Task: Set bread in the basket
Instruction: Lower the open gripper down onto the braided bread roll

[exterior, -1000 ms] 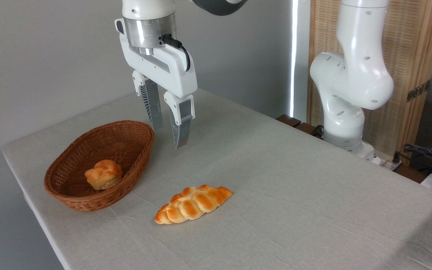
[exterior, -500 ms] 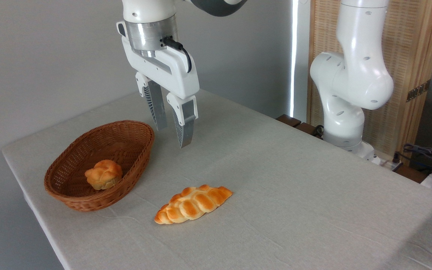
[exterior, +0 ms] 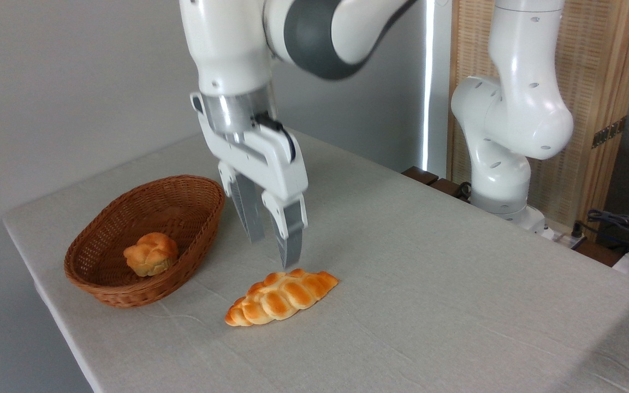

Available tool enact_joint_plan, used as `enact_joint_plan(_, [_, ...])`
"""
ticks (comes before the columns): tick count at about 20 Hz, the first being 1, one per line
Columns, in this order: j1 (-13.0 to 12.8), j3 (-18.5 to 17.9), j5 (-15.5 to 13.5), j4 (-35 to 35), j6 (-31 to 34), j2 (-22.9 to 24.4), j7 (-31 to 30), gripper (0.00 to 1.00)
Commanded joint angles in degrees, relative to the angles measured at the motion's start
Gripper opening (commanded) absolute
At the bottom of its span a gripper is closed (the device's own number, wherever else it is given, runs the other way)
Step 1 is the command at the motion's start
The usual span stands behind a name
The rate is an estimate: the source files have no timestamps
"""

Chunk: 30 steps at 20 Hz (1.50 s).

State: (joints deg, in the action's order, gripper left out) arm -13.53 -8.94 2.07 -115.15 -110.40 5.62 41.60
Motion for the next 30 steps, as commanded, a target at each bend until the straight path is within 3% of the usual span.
enact_joint_plan(1, [-0.01,-0.38,2.49,-4.38,-5.09,-1.13,1.11,1.00])
enact_joint_plan(9, [-0.62,0.24,2.59,-5.44,-7.11,-5.70,1.02,1.00])
enact_joint_plan(16, [-1.50,0.42,2.59,-5.70,-7.03,-6.59,1.02,1.00])
enact_joint_plan(17, [-1.50,0.42,2.59,-5.70,-6.94,-6.50,1.02,0.93])
enact_joint_plan(20, [-2.03,0.85,1.62,-5.53,-7.03,-6.41,0.94,0.48])
enact_joint_plan(21, [-2.11,0.86,1.53,-5.62,-6.85,-6.41,0.85,0.41])
enact_joint_plan(30, [-2.11,0.86,1.53,-5.62,-6.67,-6.32,0.94,0.36])
